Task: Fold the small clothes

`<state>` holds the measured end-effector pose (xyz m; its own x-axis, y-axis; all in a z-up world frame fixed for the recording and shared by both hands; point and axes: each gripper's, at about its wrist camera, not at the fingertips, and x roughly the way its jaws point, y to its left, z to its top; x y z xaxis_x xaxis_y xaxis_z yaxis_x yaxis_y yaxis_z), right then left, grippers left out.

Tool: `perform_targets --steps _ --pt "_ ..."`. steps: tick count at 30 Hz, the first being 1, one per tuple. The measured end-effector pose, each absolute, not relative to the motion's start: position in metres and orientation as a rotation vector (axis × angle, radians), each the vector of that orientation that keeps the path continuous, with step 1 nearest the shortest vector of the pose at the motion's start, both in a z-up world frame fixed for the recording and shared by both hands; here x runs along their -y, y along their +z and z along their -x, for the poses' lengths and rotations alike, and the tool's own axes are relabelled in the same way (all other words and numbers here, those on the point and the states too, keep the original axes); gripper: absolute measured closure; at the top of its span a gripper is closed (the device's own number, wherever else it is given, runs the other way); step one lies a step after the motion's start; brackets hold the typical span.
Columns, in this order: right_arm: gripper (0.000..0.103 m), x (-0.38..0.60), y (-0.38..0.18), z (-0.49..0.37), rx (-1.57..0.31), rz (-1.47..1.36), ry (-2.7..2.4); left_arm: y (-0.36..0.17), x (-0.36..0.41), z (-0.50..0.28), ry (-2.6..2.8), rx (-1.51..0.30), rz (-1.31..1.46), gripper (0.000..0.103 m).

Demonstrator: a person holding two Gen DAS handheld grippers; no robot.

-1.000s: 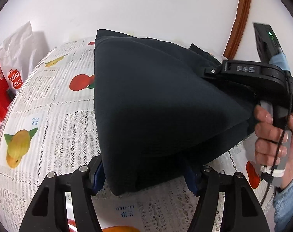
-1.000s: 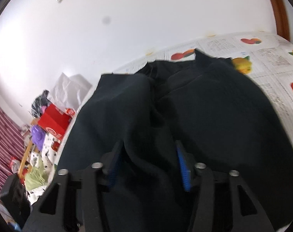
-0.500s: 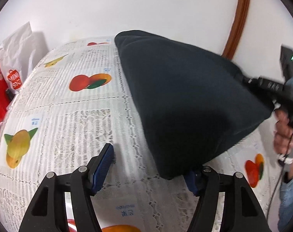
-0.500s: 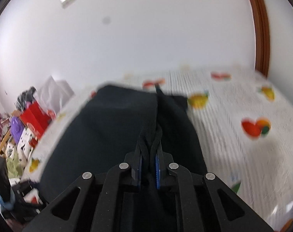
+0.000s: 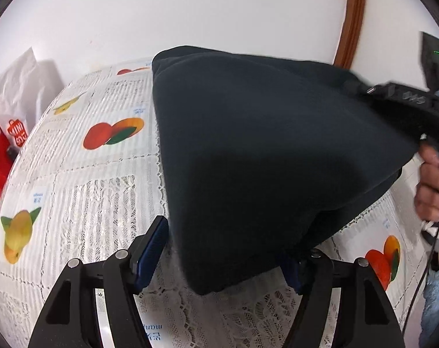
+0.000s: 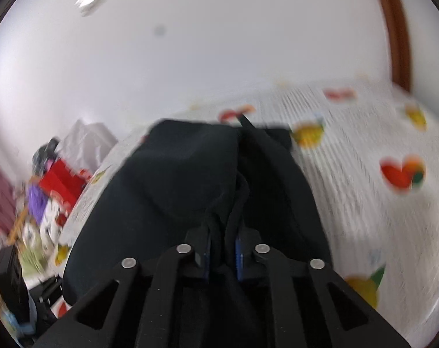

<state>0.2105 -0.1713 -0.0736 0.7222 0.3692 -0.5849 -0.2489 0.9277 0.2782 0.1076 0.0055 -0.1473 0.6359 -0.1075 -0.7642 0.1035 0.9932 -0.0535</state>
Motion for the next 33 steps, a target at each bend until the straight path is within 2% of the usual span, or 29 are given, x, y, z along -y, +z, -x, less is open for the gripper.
perform_targets --steps 4,9,10,11,12,18,24,29,33 --pt "0.094 0.211 -0.063 -0.199 -0.622 -0.350 0.331 -0.148 -0.003 -0.108 -0.103 -0.873 -0.007 0.032" --pt "0.091 0.225 -0.096 -0.200 -0.729 -0.329 0.255 -0.149 -0.005 -0.111 -0.102 -0.874 0.006 0.033" --pt "0.087 0.227 -0.100 -0.198 -0.741 -0.322 0.233 -0.149 -0.006 -0.111 -0.104 -0.874 0.007 0.033" --pt "0.077 0.230 -0.100 -0.195 -0.741 -0.314 0.212 -0.149 -0.008 -0.111 -0.106 -0.874 0.010 0.033" --pt "0.075 0.233 -0.097 -0.189 -0.731 -0.301 0.181 -0.149 -0.009 -0.111 -0.112 -0.875 0.012 0.033" --pt "0.075 0.223 -0.079 -0.154 -0.697 -0.117 0.109 -0.139 -0.016 -0.083 -0.182 -0.900 0.057 0.036" --pt "0.076 0.220 -0.099 -0.126 -0.731 -0.065 0.093 -0.106 -0.020 -0.051 -0.247 -0.779 0.061 0.036" --pt "0.076 0.222 -0.084 -0.124 -0.750 -0.065 0.108 -0.088 -0.023 -0.083 -0.204 -0.753 0.061 0.036" --pt "0.075 0.219 -0.065 -0.129 -0.717 -0.046 0.112 -0.111 -0.020 -0.114 -0.187 -0.835 0.035 0.034"
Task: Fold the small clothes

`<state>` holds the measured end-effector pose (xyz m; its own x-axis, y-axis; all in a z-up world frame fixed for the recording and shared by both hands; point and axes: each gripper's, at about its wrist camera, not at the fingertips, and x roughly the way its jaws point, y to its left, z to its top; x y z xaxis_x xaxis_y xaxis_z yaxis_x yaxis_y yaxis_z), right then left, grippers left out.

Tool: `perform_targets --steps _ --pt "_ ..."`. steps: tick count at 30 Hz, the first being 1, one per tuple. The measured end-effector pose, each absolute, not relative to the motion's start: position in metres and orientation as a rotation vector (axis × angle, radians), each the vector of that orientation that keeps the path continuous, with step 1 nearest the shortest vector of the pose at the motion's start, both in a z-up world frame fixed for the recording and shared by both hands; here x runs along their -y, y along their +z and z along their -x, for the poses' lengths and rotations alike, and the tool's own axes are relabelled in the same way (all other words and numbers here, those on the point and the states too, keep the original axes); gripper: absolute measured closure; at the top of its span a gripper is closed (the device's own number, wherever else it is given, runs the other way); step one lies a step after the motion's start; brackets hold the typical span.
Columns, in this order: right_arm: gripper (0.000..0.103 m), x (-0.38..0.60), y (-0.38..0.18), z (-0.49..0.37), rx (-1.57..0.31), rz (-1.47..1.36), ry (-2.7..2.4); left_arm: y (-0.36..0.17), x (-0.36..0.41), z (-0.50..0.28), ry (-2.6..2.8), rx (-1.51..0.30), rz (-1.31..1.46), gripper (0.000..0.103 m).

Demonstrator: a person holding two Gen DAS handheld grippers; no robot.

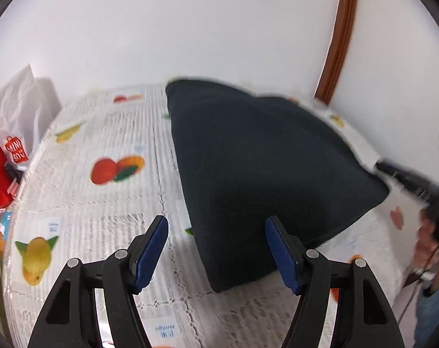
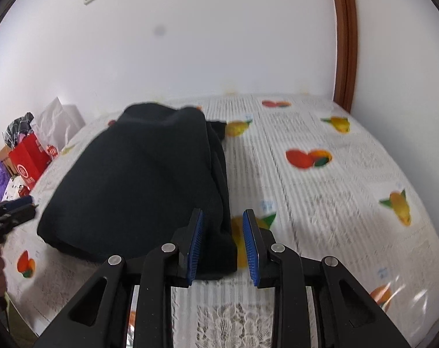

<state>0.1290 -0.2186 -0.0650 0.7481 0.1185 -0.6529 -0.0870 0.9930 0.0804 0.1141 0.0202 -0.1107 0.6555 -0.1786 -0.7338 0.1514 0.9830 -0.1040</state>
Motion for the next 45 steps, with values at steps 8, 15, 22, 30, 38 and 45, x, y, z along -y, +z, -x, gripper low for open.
perform_targets --steps 8,15,22,30,38,45 --pt "0.075 0.198 -0.072 -0.173 -0.766 -0.038 0.147 -0.128 -0.020 -0.118 -0.190 -0.882 0.063 0.034" --pt "0.099 0.209 -0.085 -0.192 -0.781 -0.144 0.193 -0.132 -0.020 -0.131 -0.211 -0.922 0.045 0.033" --pt "0.100 0.221 -0.075 -0.188 -0.803 -0.101 0.186 -0.110 -0.029 -0.144 -0.187 -0.855 0.022 0.034" --pt "0.080 0.196 -0.048 -0.260 -0.833 -0.036 0.183 -0.104 -0.038 -0.192 -0.174 -0.853 0.049 0.034" --pt "0.073 0.166 -0.079 -0.359 -0.977 -0.112 0.178 -0.115 -0.035 -0.224 -0.221 -0.896 0.080 0.033" --pt "0.100 0.188 -0.044 -0.349 -0.762 -0.175 0.246 -0.122 -0.032 -0.225 -0.237 -0.917 0.078 0.033"
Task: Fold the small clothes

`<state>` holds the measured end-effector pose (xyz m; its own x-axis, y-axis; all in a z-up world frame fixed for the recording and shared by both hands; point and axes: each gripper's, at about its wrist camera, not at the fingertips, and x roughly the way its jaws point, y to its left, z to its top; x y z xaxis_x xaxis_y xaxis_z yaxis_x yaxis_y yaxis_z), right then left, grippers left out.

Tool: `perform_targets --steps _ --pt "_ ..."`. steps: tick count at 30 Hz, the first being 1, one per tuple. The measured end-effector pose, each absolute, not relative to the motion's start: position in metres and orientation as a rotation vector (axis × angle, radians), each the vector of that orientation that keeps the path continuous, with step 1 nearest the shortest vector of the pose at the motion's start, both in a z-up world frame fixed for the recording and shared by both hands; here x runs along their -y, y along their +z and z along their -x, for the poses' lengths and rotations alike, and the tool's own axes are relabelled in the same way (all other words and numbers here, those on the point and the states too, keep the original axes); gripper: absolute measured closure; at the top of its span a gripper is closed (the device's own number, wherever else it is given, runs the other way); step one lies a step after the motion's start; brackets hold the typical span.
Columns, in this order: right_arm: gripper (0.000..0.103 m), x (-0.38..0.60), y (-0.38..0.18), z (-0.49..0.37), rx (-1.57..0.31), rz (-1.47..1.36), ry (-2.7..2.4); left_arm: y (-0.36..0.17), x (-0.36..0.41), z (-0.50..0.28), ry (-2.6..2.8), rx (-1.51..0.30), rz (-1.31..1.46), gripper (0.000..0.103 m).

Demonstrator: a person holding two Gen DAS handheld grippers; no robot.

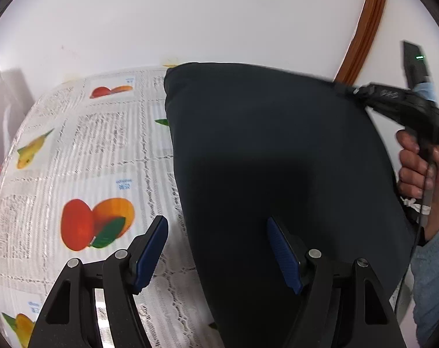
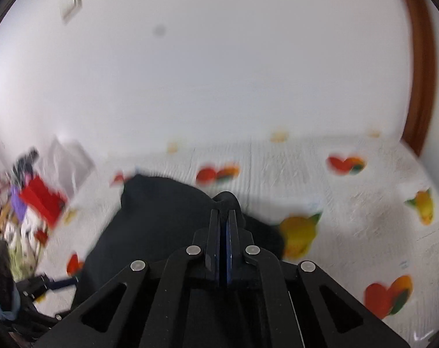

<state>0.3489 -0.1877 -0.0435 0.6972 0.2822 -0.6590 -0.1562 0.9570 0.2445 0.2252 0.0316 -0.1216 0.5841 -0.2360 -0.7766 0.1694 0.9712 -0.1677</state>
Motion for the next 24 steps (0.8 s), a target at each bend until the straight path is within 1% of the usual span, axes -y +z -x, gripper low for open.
perform_targets --steps 3,7,10,12,13,14,15,16,17,18,19,20,22,24 --pt "0.100 0.189 -0.070 -0.366 -0.877 -0.170 0.195 -0.121 -0.030 -0.225 -0.233 -0.916 0.074 0.033" --pt "0.100 0.189 -0.077 -0.367 -0.889 -0.172 0.197 -0.120 -0.028 -0.226 -0.218 -0.909 0.049 0.033" --pt "0.095 0.190 -0.072 -0.362 -0.896 -0.150 0.191 -0.119 -0.028 -0.224 -0.211 -0.903 0.041 0.033" --pt "0.088 0.191 -0.065 -0.355 -0.884 -0.143 0.205 -0.120 -0.028 -0.224 -0.209 -0.903 0.047 0.033" --pt "0.074 0.191 -0.064 -0.354 -0.888 -0.146 0.219 -0.120 -0.028 -0.224 -0.209 -0.905 0.055 0.033" --pt "0.058 0.192 -0.065 -0.353 -0.899 -0.151 0.234 -0.120 -0.028 -0.225 -0.210 -0.906 0.058 0.033" --pt "0.054 0.190 -0.069 -0.353 -0.922 -0.154 0.247 -0.120 -0.028 -0.225 -0.211 -0.906 0.062 0.033" --pt "0.053 0.187 -0.075 -0.356 -0.948 -0.149 0.250 -0.121 -0.028 -0.224 -0.211 -0.907 0.065 0.033" --pt "0.055 0.184 -0.081 -0.359 -0.973 -0.139 0.244 -0.121 -0.028 -0.224 -0.211 -0.908 0.066 0.033" --pt "0.061 0.181 -0.087 -0.363 -0.989 -0.134 0.243 -0.121 -0.027 -0.224 -0.211 -0.908 0.067 0.033" --pt "0.088 0.181 -0.089 -0.365 -0.984 -0.144 0.265 -0.121 -0.028 -0.224 -0.210 -0.908 0.068 0.033" --pt "0.095 0.183 -0.087 -0.365 -0.959 -0.155 0.275 -0.120 -0.028 -0.223 -0.211 -0.909 0.070 0.033" --pt "0.095 0.188 -0.079 -0.362 -0.902 -0.167 0.282 -0.120 -0.028 -0.222 -0.214 -0.912 0.079 0.033" --pt "0.094 0.188 -0.080 -0.361 -0.919 -0.162 0.269 -0.119 -0.028 -0.219 -0.213 -0.913 0.071 0.033"
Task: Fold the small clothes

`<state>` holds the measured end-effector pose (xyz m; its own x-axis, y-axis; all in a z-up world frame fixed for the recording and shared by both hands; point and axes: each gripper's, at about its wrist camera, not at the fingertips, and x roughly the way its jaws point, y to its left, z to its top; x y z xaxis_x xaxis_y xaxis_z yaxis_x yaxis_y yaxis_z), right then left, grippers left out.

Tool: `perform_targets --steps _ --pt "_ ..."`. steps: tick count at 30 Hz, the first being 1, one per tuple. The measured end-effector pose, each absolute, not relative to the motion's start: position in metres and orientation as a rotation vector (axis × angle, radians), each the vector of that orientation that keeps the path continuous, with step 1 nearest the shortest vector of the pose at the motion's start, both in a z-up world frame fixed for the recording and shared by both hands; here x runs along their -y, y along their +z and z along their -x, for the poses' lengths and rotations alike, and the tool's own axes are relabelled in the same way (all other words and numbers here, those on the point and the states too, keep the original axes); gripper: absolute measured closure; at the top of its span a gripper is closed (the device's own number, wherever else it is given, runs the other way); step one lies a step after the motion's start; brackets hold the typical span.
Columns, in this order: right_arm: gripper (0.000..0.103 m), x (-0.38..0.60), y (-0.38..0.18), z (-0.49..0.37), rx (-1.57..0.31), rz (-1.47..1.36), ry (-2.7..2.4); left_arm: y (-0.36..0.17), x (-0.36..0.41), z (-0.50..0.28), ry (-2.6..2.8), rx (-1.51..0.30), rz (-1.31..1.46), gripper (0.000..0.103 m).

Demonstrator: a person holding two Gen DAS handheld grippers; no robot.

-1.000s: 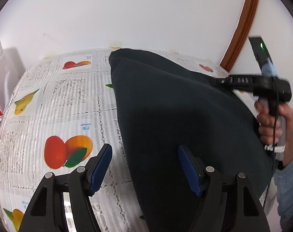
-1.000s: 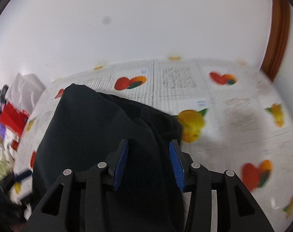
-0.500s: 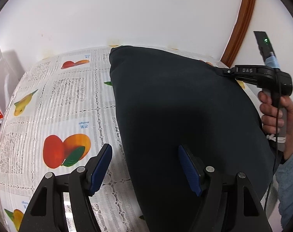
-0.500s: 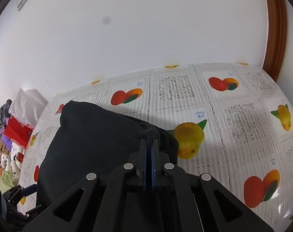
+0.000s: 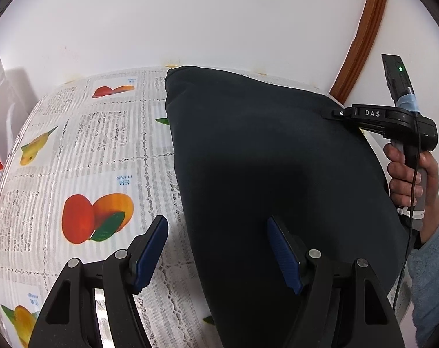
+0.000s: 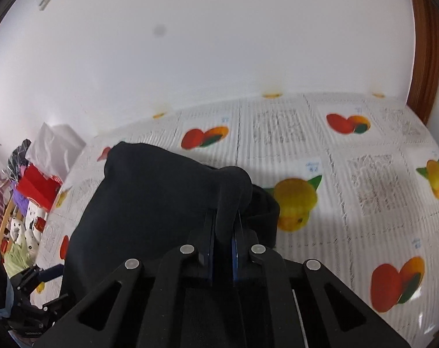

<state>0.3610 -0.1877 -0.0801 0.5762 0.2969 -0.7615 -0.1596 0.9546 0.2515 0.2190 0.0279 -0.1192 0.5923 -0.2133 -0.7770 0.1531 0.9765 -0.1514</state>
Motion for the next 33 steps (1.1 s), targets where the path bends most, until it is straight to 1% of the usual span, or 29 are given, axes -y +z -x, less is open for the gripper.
perform_targets --steps 3,5,8,9,11,13,14,15,16,18,21,22,24,25,26,27,28,29,33 --pt "0.092 0.194 -0.076 -0.350 -0.936 -0.151 0.232 -0.117 -0.029 -0.213 -0.214 -0.908 0.069 0.034" --pt "0.084 0.202 -0.070 -0.337 -0.920 -0.155 0.216 -0.117 -0.031 -0.207 -0.217 -0.904 0.073 0.034" --pt "0.078 0.209 -0.064 -0.313 -0.926 -0.157 0.210 -0.116 -0.035 -0.197 -0.225 -0.896 0.093 0.034" --pt "0.077 0.211 -0.064 -0.304 -0.929 -0.166 0.219 -0.115 -0.036 -0.192 -0.232 -0.893 0.099 0.035" --pt "0.068 0.210 -0.066 -0.292 -0.934 -0.186 0.242 -0.114 -0.037 -0.185 -0.251 -0.884 0.112 0.035" --pt "0.066 0.205 -0.072 -0.289 -0.949 -0.190 0.254 -0.115 -0.037 -0.178 -0.267 -0.888 0.126 0.035" --pt "0.069 0.201 -0.075 -0.290 -0.962 -0.183 0.251 -0.117 -0.036 -0.176 -0.267 -0.893 0.131 0.035" --pt "0.078 0.197 -0.080 -0.293 -0.975 -0.182 0.257 -0.118 -0.036 -0.175 -0.265 -0.899 0.134 0.035" --pt "0.099 0.197 -0.081 -0.295 -0.973 -0.190 0.271 -0.119 -0.036 -0.173 -0.260 -0.905 0.138 0.035" --pt "0.100 0.208 -0.077 -0.292 -0.913 -0.220 0.234 -0.120 -0.036 -0.169 -0.262 -0.910 0.141 0.035" --pt "0.099 0.219 -0.074 -0.282 -0.921 -0.285 0.227 -0.118 -0.036 -0.160 -0.257 -0.910 0.124 0.035" --pt "0.095 0.218 -0.070 -0.274 -0.911 -0.255 0.206 -0.118 -0.036 -0.156 -0.257 -0.910 0.120 0.035" --pt "0.095 0.219 -0.063 -0.255 -0.878 -0.194 0.175 -0.117 -0.037 -0.150 -0.259 -0.907 0.116 0.035" --pt "0.091 0.222 -0.061 -0.245 -0.869 -0.180 0.175 -0.117 -0.037 -0.146 -0.262 -0.905 0.113 0.035" --pt "0.081 0.224 -0.060 -0.236 -0.867 -0.180 0.184 -0.118 -0.037 -0.143 -0.264 -0.903 0.112 0.035" --pt "0.074 0.228 -0.061 -0.224 -0.866 -0.186 0.193 -0.118 -0.037 -0.141 -0.265 -0.902 0.113 0.035" --pt "0.062 0.229 -0.063 -0.216 -0.864 -0.187 0.192 -0.119 -0.036 -0.138 -0.268 -0.902 0.117 0.035" --pt "0.059 0.231 -0.066 -0.207 -0.861 -0.183 0.195 -0.120 -0.036 -0.136 -0.272 -0.901 0.123 0.035" --pt "0.059 0.233 -0.081 -0.190 -0.876 -0.203 0.205 -0.125 -0.034 -0.126 -0.275 -0.903 0.130 0.035"
